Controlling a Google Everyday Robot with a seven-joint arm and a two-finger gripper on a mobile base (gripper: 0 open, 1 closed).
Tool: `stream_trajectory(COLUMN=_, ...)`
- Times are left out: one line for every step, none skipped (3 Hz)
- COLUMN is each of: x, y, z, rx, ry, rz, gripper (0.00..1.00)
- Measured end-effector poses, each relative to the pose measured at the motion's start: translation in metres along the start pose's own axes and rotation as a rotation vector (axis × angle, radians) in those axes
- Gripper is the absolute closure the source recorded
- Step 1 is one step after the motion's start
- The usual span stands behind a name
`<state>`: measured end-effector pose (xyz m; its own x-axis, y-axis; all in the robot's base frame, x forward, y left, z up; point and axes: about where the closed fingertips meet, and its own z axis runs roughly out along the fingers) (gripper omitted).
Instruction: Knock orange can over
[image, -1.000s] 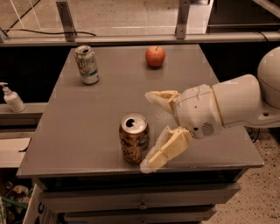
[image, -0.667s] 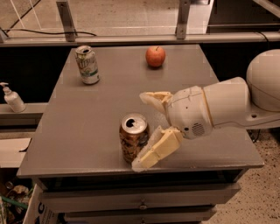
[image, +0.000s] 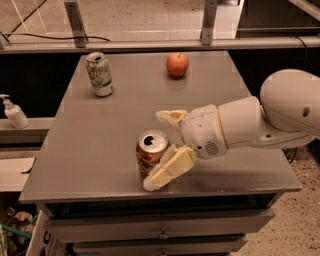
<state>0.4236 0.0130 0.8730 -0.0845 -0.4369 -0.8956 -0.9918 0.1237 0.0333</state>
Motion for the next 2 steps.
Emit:
stream_trajectory(x=-0.002, y=-0.024, z=0.006, rx=0.027, ry=-0.013, rz=0.022, gripper=0.00)
stream_trajectory(x=-0.019, y=-0.061, z=0.005, rx=0.069, ry=-0.022, rz=0.031, gripper=0.00)
